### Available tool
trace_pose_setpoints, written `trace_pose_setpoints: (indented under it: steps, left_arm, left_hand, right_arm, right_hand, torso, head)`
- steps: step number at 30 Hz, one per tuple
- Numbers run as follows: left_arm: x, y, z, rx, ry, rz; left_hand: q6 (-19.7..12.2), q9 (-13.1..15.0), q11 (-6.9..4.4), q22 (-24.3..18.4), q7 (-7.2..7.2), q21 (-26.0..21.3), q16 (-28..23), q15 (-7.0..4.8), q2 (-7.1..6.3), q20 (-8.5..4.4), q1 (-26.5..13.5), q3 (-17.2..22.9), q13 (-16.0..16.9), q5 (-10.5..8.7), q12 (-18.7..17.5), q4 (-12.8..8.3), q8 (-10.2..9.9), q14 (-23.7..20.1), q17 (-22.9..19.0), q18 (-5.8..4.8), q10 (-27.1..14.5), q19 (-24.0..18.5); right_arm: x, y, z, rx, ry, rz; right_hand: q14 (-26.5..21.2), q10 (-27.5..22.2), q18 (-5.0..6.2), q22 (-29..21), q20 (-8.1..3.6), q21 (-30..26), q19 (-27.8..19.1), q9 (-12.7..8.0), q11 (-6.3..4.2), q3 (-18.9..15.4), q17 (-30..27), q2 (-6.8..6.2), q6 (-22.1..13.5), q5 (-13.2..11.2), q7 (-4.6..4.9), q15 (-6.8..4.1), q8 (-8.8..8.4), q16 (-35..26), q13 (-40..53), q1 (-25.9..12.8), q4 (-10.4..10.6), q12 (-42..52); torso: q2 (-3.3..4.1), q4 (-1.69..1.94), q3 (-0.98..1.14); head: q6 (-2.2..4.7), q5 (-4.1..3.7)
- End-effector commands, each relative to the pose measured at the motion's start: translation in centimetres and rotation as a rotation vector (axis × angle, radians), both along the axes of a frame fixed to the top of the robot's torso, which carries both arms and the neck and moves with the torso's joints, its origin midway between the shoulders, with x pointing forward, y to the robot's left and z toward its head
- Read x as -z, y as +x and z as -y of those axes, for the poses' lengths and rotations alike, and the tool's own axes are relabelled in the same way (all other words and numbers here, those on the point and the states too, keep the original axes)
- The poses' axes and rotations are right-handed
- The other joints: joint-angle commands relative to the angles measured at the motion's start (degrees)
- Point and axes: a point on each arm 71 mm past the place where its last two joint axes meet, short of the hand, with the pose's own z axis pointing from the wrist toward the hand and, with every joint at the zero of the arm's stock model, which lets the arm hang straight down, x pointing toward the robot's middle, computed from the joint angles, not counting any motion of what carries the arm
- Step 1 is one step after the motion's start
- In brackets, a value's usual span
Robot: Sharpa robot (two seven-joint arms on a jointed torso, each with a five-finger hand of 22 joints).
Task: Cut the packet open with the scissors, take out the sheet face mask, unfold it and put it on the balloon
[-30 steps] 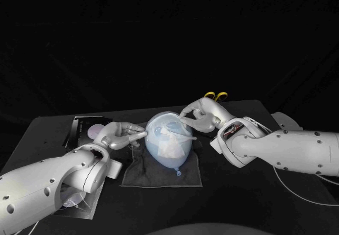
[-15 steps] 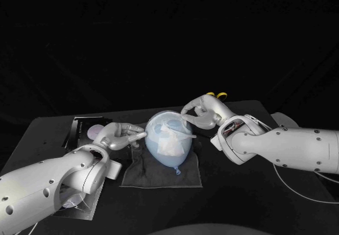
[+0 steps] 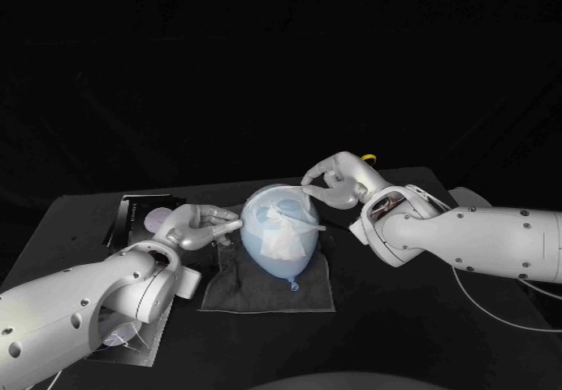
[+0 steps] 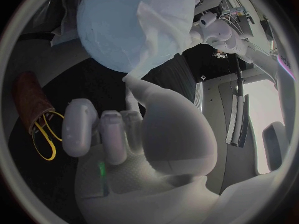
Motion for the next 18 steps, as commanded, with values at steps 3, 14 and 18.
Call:
trace_pose_setpoints:
  steps: [3, 14, 18]
  left_arm:
    - [-0.1, 0.0, 0.2, 0.013, -0.009, 0.001]
    - [-0.2, -0.1, 0.4, 0.014, -0.01, 0.002]
    - [-0.2, -0.1, 0.4, 0.014, -0.01, 0.002]
  left_hand:
    - [0.1, -0.1, -0.07, 0.1, -0.16, 0.0, -0.1, 0.13, 0.42, 0.09, 0.1, -0.3, -0.1, -0.24, 0.3, 0.0, 0.4, -0.4, 0.0, 0.94, -0.5, -0.4]
    - [0.1, -0.1, -0.02, 0.1, -0.16, 0.0, -0.1, 0.17, 0.44, 0.13, 0.0, -0.4, -0.1, -0.25, 0.3, 0.0, 0.4, -0.5, -0.1, 0.94, -0.6, -0.5]
    - [0.1, -0.1, -0.02, 0.1, -0.16, 0.0, -0.1, 0.17, 0.44, 0.13, 0.0, -0.4, -0.1, -0.25, 0.3, 0.0, 0.4, -0.5, -0.1, 0.94, -0.6, -0.5]
  right_arm:
    - [0.0, 0.3, -0.2, -0.007, -0.019, -0.008]
    - [-0.3, 1.3, -0.3, 0.012, -0.042, -0.004]
    - [-0.2, 1.7, -0.2, 0.02, -0.058, -0.013]
  right_hand:
    - [7.3, 6.8, 0.61, 6.5, -0.26, 0.2, 0.2, 1.8, -1.15, 0.6, 15.0, -0.08, 0.3, 0.2, 0.0, -1.78, 0.33, 0.2, 15.0, -0.9, -0.2, 0.2]
    - [7.3, 6.8, 0.62, 6.4, -0.26, 0.1, 0.1, 1.8, -1.16, 0.7, 15.0, -0.1, 0.3, 0.2, -0.01, -1.78, 0.36, 0.2, 15.0, -0.9, -0.3, 0.2]
    - [7.3, 6.8, 0.62, 6.4, -0.25, 0.1, 0.1, 1.9, -1.17, 0.8, 15.0, -0.13, 0.3, 0.2, -0.03, -1.77, 0.43, 0.2, 15.0, -1.1, -0.3, 0.2]
  torso:
    - [-0.02, -0.04, 0.02]
    - [0.03, 0.06, -0.02]
    - [-0.01, 0.05, -0.01]
  head:
    - [0.09, 0.04]
    - [0.1, -0.05]
    - [0.14, -0.07]
